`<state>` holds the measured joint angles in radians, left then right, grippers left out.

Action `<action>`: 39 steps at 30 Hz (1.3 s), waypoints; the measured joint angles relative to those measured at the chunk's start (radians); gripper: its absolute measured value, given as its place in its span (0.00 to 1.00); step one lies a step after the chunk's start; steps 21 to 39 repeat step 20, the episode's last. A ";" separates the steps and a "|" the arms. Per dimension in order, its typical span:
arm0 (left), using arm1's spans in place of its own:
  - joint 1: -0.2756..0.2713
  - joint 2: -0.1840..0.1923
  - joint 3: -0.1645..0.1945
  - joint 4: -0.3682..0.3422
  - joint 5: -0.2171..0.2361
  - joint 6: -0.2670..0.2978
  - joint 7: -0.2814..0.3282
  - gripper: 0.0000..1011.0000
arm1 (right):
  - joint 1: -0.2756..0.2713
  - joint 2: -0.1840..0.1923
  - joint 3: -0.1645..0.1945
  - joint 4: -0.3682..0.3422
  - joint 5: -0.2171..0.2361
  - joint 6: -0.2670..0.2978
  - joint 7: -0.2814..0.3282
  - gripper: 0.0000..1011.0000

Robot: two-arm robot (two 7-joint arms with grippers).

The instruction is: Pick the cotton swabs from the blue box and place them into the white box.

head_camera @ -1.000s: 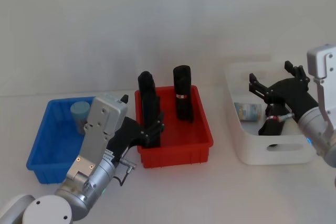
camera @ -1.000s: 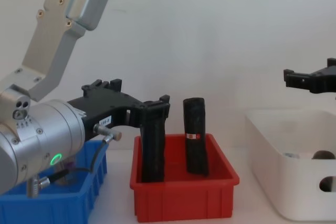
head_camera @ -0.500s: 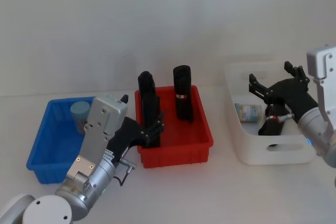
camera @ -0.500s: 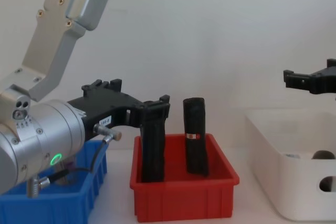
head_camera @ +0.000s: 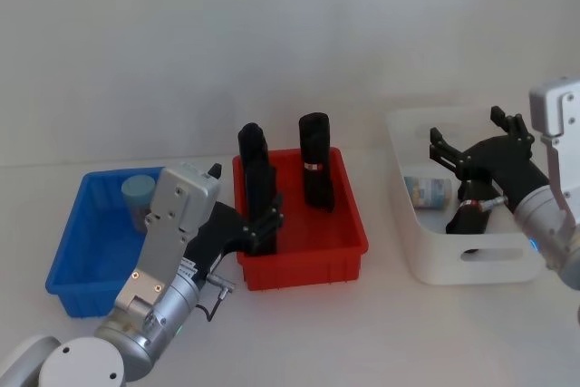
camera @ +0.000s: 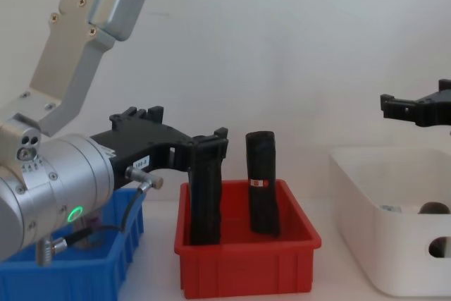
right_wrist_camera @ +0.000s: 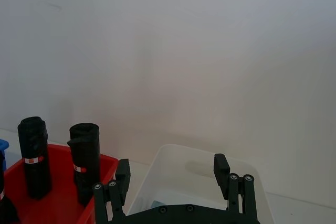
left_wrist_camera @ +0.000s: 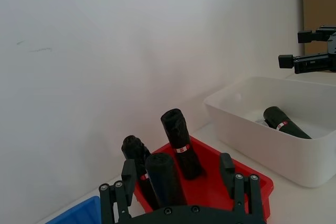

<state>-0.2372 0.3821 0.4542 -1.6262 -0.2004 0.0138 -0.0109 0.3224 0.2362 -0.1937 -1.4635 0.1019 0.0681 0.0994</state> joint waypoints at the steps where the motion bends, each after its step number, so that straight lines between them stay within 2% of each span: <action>1: 0.000 0.000 0.000 0.000 0.000 0.000 0.000 0.99 | 0.000 0.000 0.000 0.000 0.000 0.000 0.000 0.99; 39: 0.000 0.000 0.000 0.000 0.000 0.000 0.000 0.99 | 0.000 0.000 0.000 0.000 0.000 0.000 0.000 0.99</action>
